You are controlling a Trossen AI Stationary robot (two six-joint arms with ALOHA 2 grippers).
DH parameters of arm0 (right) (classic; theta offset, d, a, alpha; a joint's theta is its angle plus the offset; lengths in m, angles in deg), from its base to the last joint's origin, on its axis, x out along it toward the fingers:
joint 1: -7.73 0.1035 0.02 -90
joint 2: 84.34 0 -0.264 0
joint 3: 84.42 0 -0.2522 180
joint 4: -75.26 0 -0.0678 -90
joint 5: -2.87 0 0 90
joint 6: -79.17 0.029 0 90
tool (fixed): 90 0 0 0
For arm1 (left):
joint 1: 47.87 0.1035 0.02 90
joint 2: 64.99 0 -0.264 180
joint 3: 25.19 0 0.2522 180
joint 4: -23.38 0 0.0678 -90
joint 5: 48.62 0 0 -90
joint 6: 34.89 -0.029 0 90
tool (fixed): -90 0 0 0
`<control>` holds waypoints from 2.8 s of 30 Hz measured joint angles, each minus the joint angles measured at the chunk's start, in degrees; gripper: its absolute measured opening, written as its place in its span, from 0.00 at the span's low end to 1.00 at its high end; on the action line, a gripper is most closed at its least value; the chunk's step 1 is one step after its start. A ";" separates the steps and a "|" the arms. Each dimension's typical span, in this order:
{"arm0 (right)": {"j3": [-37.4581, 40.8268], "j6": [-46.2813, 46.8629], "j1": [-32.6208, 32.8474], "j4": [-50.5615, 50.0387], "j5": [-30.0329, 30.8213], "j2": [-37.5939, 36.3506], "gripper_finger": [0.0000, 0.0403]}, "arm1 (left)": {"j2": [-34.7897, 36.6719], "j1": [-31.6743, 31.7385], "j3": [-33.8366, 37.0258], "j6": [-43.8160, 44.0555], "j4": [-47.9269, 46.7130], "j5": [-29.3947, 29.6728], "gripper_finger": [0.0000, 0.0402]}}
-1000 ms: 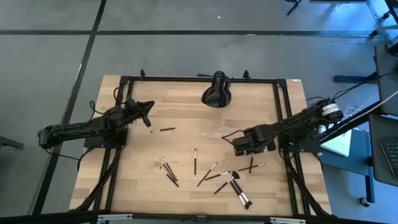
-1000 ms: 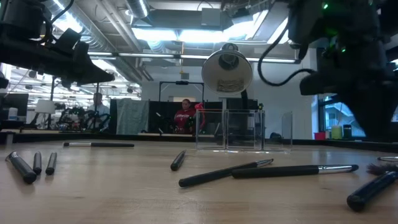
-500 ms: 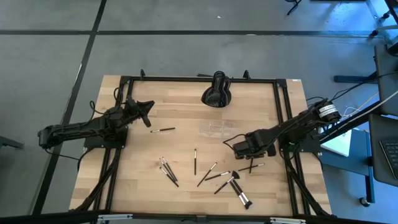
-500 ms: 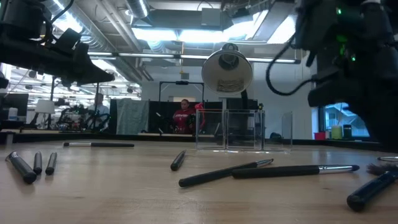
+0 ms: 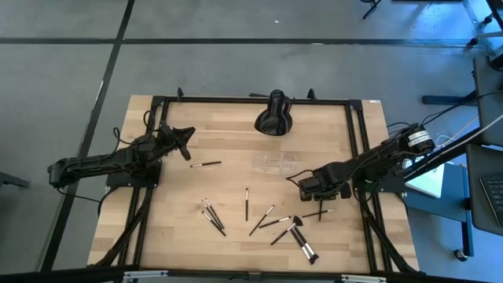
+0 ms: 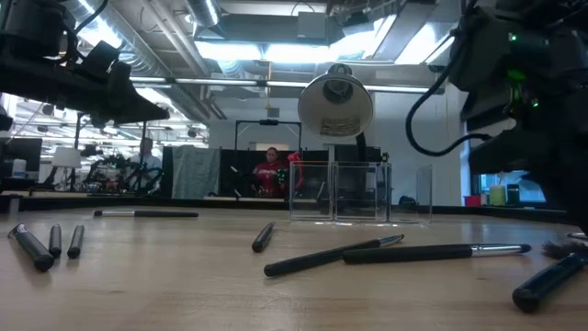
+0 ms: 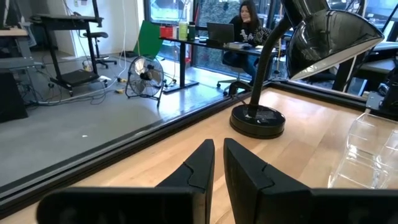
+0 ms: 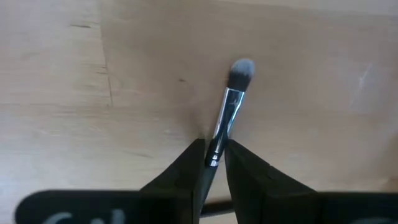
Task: Pick & Place Makeup Supplies
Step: Put the makeup brush into the transparent organizer
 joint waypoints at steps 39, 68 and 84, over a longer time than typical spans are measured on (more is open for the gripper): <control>0.71 -13.52 10.05 7.94 62.04 -15.36 0.10 | 0.00 -0.04 0.02 0.06 0.46 -0.06 0.08; 0.55 -43.71 5.50 44.35 95.66 3.06 0.11 | 0.00 -0.04 0.02 0.14 4.74 -0.35 0.08; 0.55 -44.03 1.66 44.33 92.37 5.01 0.18 | 0.00 -0.04 0.02 0.09 4.70 -0.46 0.08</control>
